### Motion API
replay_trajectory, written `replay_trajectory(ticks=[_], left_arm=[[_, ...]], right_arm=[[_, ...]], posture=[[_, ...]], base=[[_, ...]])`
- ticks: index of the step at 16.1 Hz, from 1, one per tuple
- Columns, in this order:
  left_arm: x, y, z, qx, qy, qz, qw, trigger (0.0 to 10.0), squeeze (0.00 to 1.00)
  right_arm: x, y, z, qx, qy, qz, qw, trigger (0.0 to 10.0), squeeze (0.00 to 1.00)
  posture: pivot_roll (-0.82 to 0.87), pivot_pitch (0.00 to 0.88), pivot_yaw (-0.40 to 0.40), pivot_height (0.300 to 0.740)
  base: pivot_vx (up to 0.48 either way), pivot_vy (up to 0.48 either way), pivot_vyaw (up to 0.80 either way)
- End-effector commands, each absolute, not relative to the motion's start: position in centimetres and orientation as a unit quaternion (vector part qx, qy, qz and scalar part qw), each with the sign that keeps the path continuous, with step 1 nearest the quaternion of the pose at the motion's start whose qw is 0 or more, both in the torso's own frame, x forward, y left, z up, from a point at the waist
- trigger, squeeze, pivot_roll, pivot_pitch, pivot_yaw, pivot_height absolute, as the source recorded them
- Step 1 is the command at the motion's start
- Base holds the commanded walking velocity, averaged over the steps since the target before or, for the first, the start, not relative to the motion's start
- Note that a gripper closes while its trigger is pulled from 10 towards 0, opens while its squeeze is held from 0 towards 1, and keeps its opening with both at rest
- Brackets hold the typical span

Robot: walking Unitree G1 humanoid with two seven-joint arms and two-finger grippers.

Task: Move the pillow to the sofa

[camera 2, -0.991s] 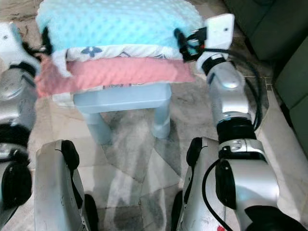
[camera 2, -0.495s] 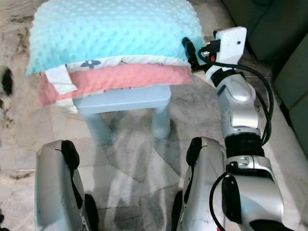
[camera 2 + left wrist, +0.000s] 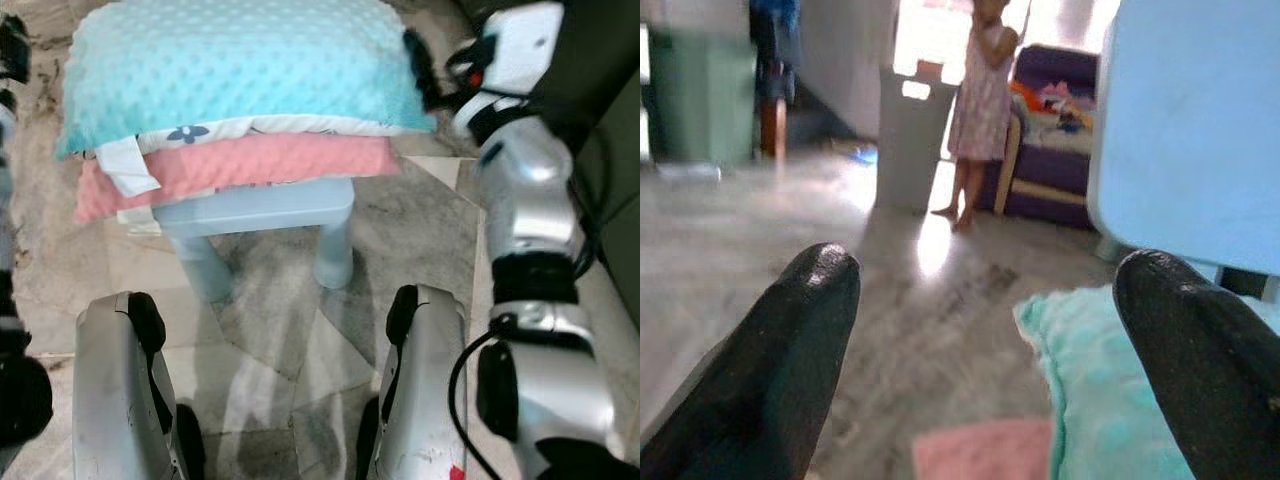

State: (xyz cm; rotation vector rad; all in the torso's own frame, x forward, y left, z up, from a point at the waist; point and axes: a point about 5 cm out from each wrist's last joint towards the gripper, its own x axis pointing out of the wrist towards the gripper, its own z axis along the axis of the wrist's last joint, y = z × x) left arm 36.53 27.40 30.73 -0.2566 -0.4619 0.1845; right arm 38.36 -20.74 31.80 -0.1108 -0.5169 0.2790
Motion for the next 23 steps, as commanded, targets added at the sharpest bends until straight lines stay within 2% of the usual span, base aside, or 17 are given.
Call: replay_trajectory(ticks=[1,3,6,10,13,14,19,20,21,23], left_arm=[[37.4,27.6,31.2,-0.18,-0.22,0.083,0.955,10.0,0.0],[38.9,26.8,30.8,-0.237,-0.189,0.064,0.951,10.0,0.0],[40.0,25.7,30.1,-0.263,-0.143,0.044,0.953,10.0,0.0],[40.5,25.8,28.8,-0.271,-0.066,0.028,0.96,10.0,0.0],[40.5,26.2,27.7,-0.294,-0.009,0.019,0.956,10.0,0.0],[40.4,26.3,27.4,-0.335,0.01,0.006,0.942,10.0,0.0],[40.0,25.5,29.1,-0.387,0.015,-0.091,0.918,10.0,0.0],[39.9,25.2,29.4,-0.394,0.007,-0.115,0.912,5.0,0.0],[39.8,24.9,29.6,-0.401,0.002,-0.135,0.906,0.0,0.0],[39.7,24.5,29.7,-0.394,0.004,-0.161,0.905,0.0,0.0]], right_arm=[[38.6,-21.5,32.4,-0.03,-0.255,0.139,0.956,10.0,0.0],[39.5,-22.0,32.0,0.031,-0.225,0.151,0.962,10.0,0.0],[40.5,-22.1,31.0,0.14,-0.174,0.189,0.956,10.0,0.0],[41.3,-20.7,29.8,0.205,-0.123,0.227,0.944,10.0,0.0],[41.5,-18.9,29.3,0.212,-0.099,0.268,0.935,10.0,0.0],[41.5,-18.0,28.9,0.214,-0.086,0.291,0.928,10.0,0.0],[41.3,-16.2,27.7,0.202,-0.06,0.352,0.912,10.0,0.0],[41.2,-16.0,27.4,0.205,-0.061,0.364,0.907,1.7,0.0],[41.1,-15.8,27.2,0.198,-0.058,0.371,0.905,0.0,0.0],[41.1,-15.7,27.0,0.19,-0.057,0.376,0.905,0.0,0.0]], posture=[[-0.07,0.263,0.004,0.312],[-0.08,0.274,0.007,0.312],[-0.07,0.307,0.008,0.312],[-0.04,0.348,0.008,0.312],[-0.03,0.363,0.007,0.312],[-0.03,0.364,0.008,0.312],[-0.03,0.369,0.007,0.312],[-0.03,0.369,0.005,0.312],[-0.03,0.369,0.005,0.312],[-0.03,0.369,0.005,0.312]], base=[[0.0,0.0,0.0],[0.0,0.0,0.0],[0.0,0.0,0.0],[0.0,0.0,0.0],[0.0,0.0,0.0],[0.0,0.0,0.0],[0.0,0.0,0.0],[0.0,0.0,0.0],[0.0,0.0,0.0],[0.0,0.0,0.0]])
